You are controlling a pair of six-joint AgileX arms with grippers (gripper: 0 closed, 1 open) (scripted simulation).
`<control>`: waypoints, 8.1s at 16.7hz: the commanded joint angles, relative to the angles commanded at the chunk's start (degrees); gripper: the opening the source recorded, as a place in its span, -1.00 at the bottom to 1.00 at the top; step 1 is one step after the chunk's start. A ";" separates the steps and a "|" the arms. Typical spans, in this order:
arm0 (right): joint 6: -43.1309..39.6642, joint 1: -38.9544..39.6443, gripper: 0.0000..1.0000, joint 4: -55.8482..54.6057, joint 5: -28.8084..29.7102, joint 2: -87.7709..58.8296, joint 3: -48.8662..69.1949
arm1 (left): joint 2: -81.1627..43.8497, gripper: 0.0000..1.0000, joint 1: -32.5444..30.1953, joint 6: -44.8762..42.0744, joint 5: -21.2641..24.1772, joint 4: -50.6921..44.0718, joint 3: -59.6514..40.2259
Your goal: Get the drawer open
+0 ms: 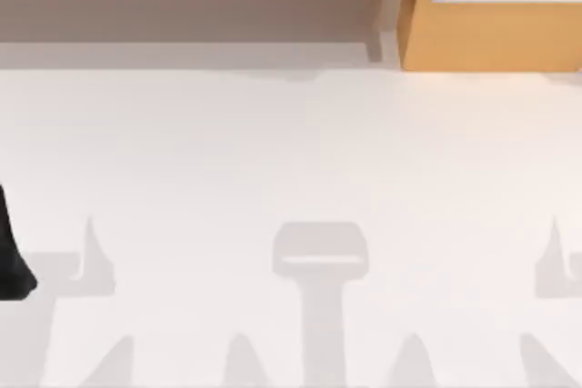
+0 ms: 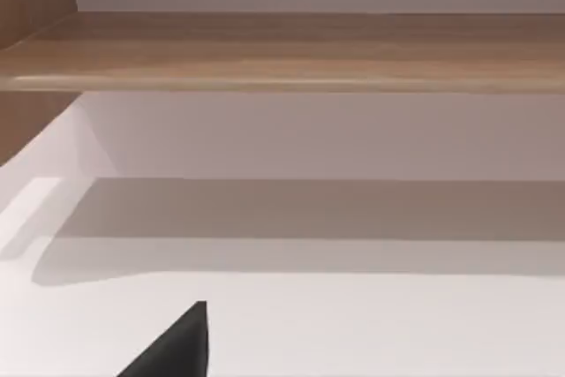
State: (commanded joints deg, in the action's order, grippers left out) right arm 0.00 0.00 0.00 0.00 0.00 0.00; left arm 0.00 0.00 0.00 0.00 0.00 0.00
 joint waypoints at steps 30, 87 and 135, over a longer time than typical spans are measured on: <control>-2.84 -35.35 1.00 -36.03 -33.57 -57.66 22.45 | 0.00 1.00 0.00 0.00 0.00 0.00 0.00; -89.29 9.39 -1.00 -69.85 11.47 -130.78 60.80 | 0.00 1.00 0.00 0.00 0.00 0.00 0.00; -88.86 18.55 -0.25 -97.96 20.31 -114.45 15.62 | 0.00 1.00 0.00 0.00 0.00 0.00 0.00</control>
State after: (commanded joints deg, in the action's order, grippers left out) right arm -88.86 18.55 -97.96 20.31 -114.45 15.62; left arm 0.00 0.00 0.00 0.00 0.00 0.00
